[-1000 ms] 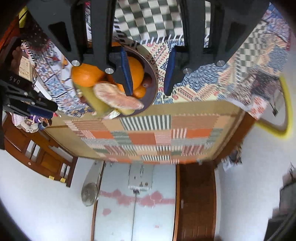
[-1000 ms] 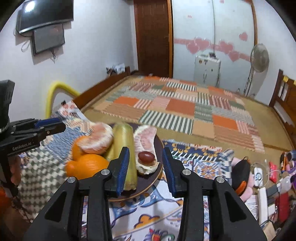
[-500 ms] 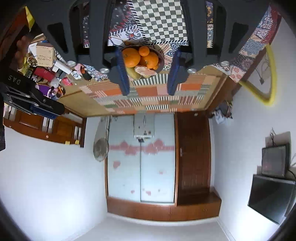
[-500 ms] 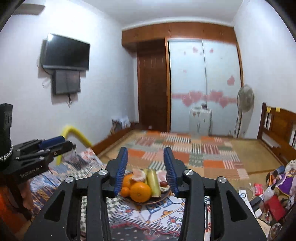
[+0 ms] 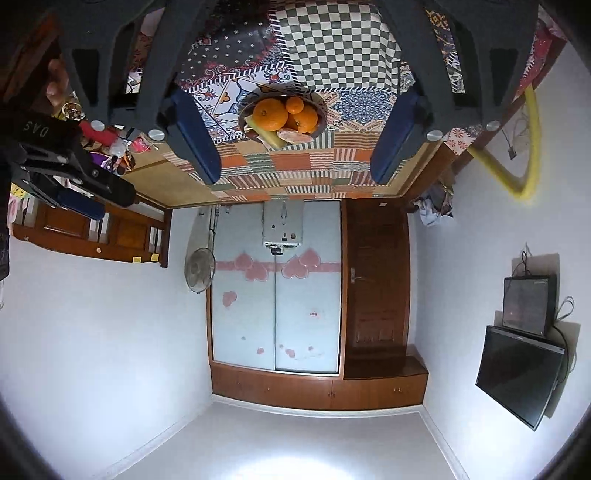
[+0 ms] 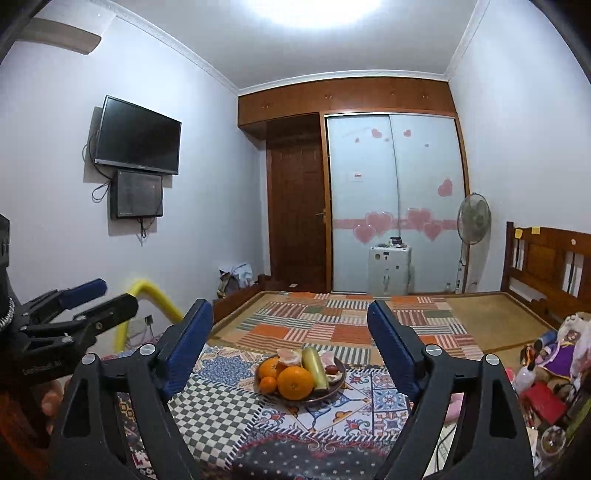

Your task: Organize fruits

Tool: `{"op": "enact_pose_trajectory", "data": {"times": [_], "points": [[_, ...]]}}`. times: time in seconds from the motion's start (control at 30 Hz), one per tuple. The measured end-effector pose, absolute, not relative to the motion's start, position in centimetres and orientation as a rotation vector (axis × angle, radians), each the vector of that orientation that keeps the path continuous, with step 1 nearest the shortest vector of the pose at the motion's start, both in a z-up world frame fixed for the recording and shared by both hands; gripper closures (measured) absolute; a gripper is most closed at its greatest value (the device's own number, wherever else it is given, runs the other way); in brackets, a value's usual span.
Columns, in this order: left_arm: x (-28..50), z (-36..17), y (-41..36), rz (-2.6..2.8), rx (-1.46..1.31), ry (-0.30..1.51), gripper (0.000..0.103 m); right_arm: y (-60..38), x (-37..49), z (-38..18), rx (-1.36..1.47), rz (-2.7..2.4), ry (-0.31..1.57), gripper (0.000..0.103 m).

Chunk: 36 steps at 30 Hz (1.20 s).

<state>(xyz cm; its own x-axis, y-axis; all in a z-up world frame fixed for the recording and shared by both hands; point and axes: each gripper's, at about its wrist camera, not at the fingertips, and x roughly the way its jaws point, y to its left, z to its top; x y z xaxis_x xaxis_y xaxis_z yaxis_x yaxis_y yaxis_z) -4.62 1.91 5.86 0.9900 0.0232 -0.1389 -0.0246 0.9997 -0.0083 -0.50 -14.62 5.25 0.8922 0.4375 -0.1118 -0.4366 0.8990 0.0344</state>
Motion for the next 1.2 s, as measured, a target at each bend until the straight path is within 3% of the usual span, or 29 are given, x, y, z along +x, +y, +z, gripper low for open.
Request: {"op": "enact_pose_trajectory", "data": {"times": [0.13,0.3,1.2], "points": [[-5.3,5.6,1.5,0.021,-0.012,0.134,0.008,-14.6,-1.1,5.0,0.015,0.450,0.111,0.004],[-5.6,5.4,1.3,0.018,-0.012,0.130,0.003,-15.1,-2.2,4.7,0.005,0.435,0.098,0.000],[-6.3,5.4,0.9,0.012,-0.014,0.123,0.001,-15.7,-3.4,4.7,0.001,0.415,0.080,0.000]]}}
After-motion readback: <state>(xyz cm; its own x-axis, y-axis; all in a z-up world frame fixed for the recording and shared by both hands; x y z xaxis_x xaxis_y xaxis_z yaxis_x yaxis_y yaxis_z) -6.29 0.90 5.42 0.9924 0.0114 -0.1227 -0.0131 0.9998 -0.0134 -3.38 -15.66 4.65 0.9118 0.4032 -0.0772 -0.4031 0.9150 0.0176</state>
